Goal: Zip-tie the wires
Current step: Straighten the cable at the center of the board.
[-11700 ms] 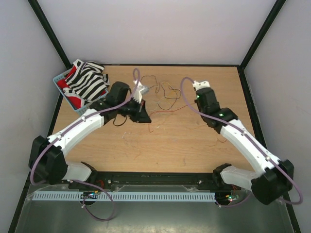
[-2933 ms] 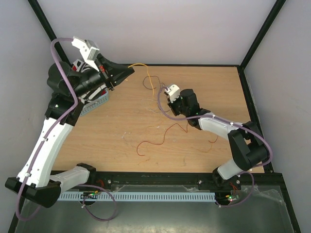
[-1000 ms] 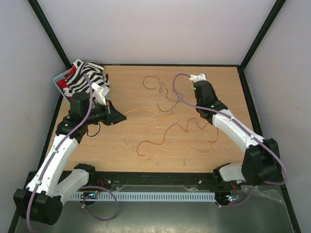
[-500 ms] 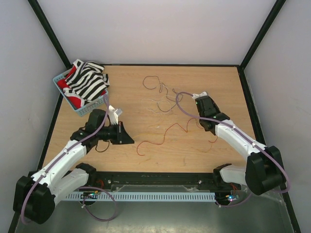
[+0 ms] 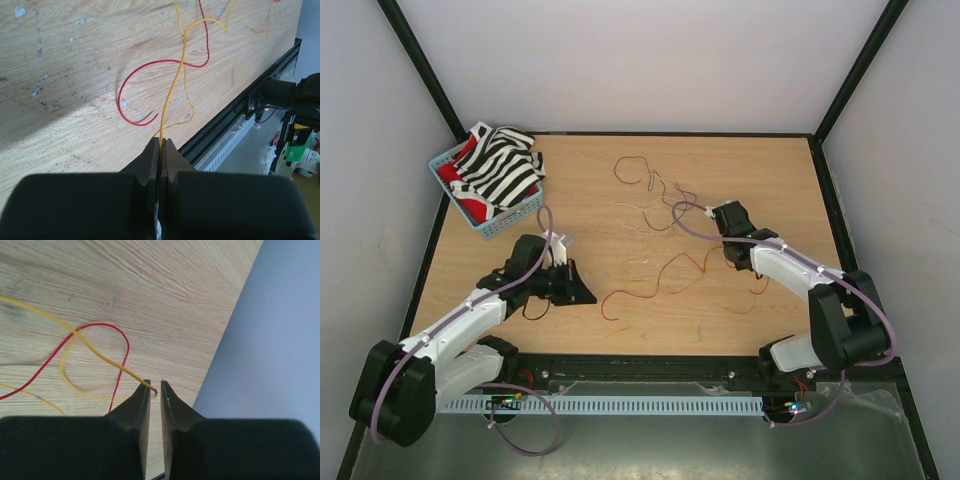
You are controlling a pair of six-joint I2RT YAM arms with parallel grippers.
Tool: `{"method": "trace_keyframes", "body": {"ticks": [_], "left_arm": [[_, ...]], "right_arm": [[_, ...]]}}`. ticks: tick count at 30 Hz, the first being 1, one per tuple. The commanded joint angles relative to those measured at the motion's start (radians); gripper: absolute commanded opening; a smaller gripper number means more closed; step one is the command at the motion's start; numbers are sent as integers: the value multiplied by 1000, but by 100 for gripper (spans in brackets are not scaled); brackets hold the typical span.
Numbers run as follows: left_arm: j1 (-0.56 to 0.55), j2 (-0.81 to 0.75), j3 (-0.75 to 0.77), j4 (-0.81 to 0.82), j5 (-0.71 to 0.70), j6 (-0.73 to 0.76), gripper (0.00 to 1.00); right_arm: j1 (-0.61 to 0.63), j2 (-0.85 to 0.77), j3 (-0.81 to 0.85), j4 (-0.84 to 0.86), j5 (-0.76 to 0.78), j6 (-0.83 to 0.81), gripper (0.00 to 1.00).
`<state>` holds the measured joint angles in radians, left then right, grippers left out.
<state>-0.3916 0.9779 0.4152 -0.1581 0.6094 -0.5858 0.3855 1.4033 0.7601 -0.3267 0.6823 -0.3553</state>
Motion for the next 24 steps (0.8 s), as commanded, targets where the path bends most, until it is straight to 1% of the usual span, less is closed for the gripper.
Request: {"method": "trace_keyframes", "body": {"ticks": [1, 5, 7, 9, 11, 15, 17, 20, 22, 24], "left_arm": [[-24, 44, -24, 72, -13, -9, 0], [-36, 89, -30, 95, -30, -7, 0], [-36, 104, -32, 100, -39, -4, 0], [-38, 117, -33, 107, -49, -3, 1], [-39, 125, -36, 114, -57, 0, 3], [-39, 146, -34, 119, -65, 10, 11], [-39, 156, -35, 120, -71, 11, 16], [-39, 166, -40, 121, -89, 13, 24], [-37, 164, -47, 119, -101, 15, 27], [-31, 151, -51, 118, -112, 16, 30]], "right_arm": [[-5, -6, 39, -28, -29, 9, 29], [-4, -40, 61, -32, -69, 6, 54], [-5, -66, 69, -34, -91, 3, 63], [-4, -94, 75, -35, -103, 1, 70], [-4, -126, 86, -35, -122, 4, 75], [-4, -187, 113, -32, -191, 28, 85], [-4, -210, 125, -28, -234, 48, 88], [-5, -233, 138, -9, -274, 80, 95], [-5, -239, 148, 14, -298, 112, 98], [-4, -227, 165, 27, -354, 144, 99]]}}
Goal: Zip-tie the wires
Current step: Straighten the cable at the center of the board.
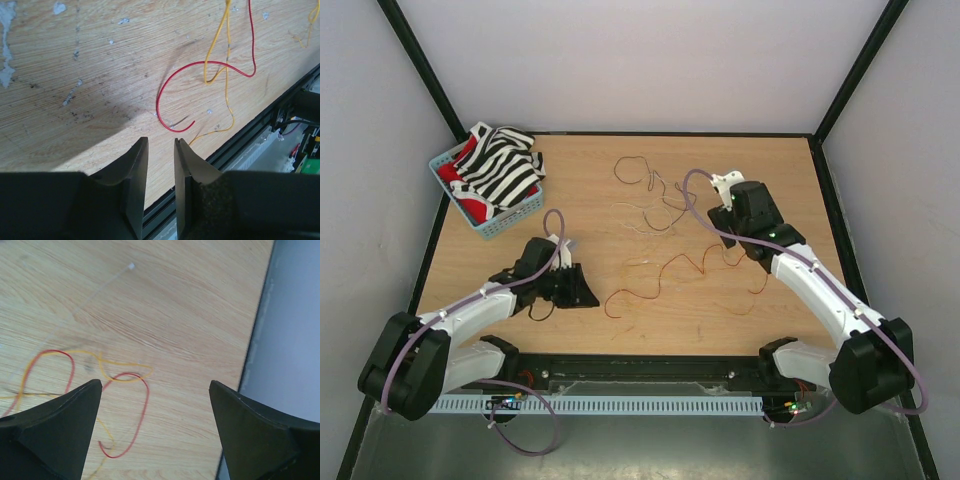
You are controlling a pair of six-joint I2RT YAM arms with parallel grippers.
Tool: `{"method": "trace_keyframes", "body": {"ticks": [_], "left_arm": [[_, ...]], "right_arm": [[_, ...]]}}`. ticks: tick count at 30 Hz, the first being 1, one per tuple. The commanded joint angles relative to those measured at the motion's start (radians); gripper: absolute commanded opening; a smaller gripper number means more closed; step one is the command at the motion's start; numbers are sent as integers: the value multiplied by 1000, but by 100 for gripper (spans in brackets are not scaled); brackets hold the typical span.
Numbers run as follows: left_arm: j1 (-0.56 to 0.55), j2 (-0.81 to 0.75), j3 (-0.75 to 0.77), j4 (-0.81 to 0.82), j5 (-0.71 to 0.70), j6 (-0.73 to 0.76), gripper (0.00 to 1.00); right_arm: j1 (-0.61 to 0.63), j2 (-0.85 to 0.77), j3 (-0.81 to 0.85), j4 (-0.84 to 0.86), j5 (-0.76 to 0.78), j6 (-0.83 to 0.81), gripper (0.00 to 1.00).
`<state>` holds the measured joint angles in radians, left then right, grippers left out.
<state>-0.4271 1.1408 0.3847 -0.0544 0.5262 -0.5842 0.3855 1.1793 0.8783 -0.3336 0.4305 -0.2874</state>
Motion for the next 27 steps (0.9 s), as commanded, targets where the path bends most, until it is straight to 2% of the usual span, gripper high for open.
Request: {"method": "trace_keyframes", "body": {"ticks": [1, 5, 8, 15, 20, 23, 26, 27], "left_arm": [[11, -21, -21, 11, -28, 15, 32], [60, -77, 1, -20, -5, 37, 44], [104, -144, 50, -64, 19, 87, 63], [154, -362, 221, -178, -50, 199, 98], [171, -478, 299, -218, -89, 240, 99], [173, -526, 351, -268, -72, 246, 99], [174, -566, 388, -287, -43, 255, 99], [174, -579, 393, -289, -40, 255, 99]], "right_arm": [[-4, 5, 59, 42, -129, 103, 100], [-2, 80, 114, 79, -271, 228, 100], [11, 163, 152, 128, -337, 281, 100], [30, 425, 305, 230, -308, 277, 100], [29, 615, 461, 224, -287, 286, 100], [26, 707, 519, 225, -278, 285, 97], [23, 793, 569, 223, -292, 286, 91], [21, 815, 586, 222, -299, 288, 85]]}}
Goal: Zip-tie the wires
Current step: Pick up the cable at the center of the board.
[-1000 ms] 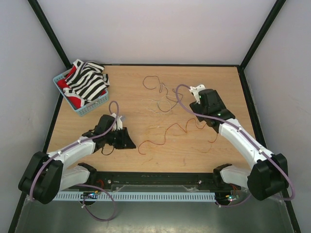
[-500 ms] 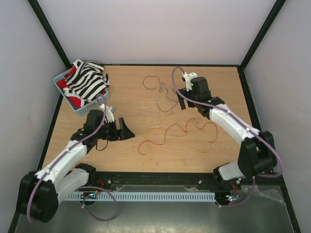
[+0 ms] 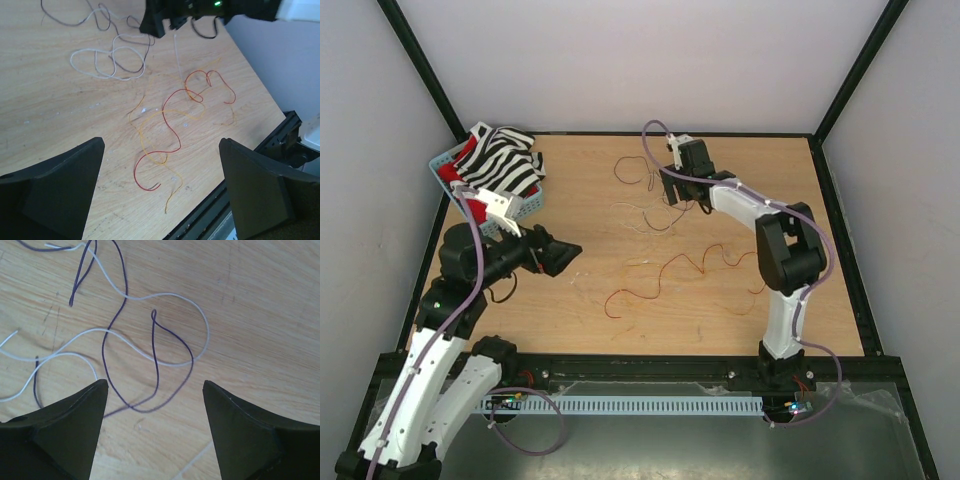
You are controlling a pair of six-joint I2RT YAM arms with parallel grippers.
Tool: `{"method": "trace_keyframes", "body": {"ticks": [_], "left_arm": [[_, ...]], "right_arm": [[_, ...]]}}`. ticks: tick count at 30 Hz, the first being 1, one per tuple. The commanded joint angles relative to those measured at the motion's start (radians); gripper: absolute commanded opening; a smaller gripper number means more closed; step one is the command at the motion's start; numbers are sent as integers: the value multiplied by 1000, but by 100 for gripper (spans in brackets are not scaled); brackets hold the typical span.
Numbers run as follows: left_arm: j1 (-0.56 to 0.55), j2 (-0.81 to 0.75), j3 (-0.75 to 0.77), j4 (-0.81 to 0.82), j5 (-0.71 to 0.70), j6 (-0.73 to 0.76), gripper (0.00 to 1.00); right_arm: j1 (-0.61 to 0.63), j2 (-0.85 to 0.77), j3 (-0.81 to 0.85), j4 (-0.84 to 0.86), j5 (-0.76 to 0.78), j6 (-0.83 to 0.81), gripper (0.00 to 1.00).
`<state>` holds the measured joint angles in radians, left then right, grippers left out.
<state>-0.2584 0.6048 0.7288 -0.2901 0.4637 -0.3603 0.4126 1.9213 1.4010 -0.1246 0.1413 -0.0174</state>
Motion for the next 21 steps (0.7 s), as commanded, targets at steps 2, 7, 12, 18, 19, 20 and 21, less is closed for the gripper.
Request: {"method": "trace_keyframes", "body": {"ticks": [2, 7, 12, 18, 19, 20, 21], "left_arm": [[5, -61, 59, -55, 24, 30, 99], [5, -79, 60, -61, 29, 29, 99], [5, -72, 60, -62, 26, 30, 99], [5, -39, 87, -56, 26, 42, 99], [5, -32, 93, -51, 26, 47, 99], [5, -25, 97, -45, 26, 49, 99], [5, -17, 102, -37, 20, 49, 99]], "right_arm": [[-9, 115, 88, 9, -19, 26, 77], [-24, 183, 124, 6, -61, 48, 62], [-26, 191, 137, -3, -72, 41, 30], [-26, 72, 129, -8, -70, 18, 0], [-26, 44, 129, -10, -71, 13, 0], [-27, 18, 130, -10, -71, 10, 0], [-26, -18, 131, -10, -75, 9, 0]]}}
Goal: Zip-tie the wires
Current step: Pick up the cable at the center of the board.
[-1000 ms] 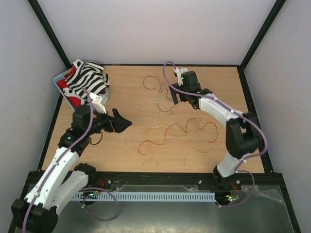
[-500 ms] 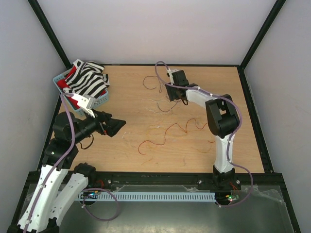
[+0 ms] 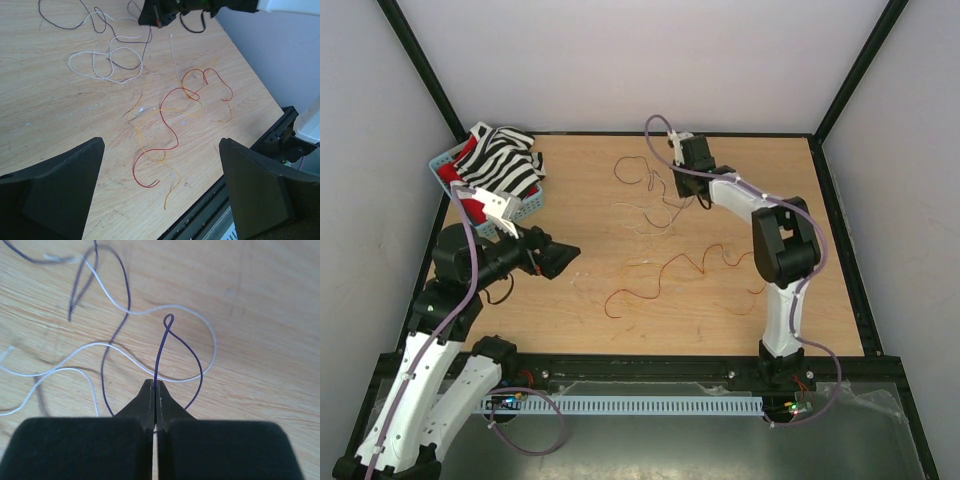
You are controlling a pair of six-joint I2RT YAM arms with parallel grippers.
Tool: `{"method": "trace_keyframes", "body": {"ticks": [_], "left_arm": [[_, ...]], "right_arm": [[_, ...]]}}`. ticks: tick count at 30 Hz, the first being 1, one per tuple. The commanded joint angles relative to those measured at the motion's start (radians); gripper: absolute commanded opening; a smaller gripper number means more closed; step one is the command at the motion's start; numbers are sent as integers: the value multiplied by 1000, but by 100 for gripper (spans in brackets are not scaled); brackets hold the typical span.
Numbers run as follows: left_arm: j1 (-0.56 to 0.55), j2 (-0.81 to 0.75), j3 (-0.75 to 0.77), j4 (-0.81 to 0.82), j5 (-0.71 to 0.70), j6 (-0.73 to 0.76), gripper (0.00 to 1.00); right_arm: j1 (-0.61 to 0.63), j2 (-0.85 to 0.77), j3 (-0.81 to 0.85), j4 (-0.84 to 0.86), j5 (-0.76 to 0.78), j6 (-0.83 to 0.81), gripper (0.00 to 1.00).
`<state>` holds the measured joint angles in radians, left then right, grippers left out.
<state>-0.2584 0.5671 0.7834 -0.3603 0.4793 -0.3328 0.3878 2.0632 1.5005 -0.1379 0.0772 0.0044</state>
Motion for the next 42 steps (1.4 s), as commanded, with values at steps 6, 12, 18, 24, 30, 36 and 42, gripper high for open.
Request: {"method": "trace_keyframes", "body": {"ticks": [6, 12, 18, 24, 30, 36, 42], "left_arm": [[7, 107, 129, 62, 1, 22, 99], [7, 218, 228, 94, 18, 50, 99], [10, 319, 267, 184, 22, 44, 99], [10, 393, 282, 288, 59, -5, 99], [10, 466, 338, 445, 165, -69, 99], [-7, 575, 432, 570, 285, -128, 99], [-131, 675, 496, 659, 309, -68, 97]], "right_arm": [[-2, -303, 84, 11, -102, -18, 0], [-2, -425, 184, 84, -201, -2, 0], [-3, -511, 251, 220, -282, 29, 0], [-2, -508, 406, 214, -334, 75, 0], [-2, -529, 391, 161, -365, 123, 0], [-2, -579, 288, 111, -415, 253, 0], [1, -650, 140, 128, -433, 351, 0]]}}
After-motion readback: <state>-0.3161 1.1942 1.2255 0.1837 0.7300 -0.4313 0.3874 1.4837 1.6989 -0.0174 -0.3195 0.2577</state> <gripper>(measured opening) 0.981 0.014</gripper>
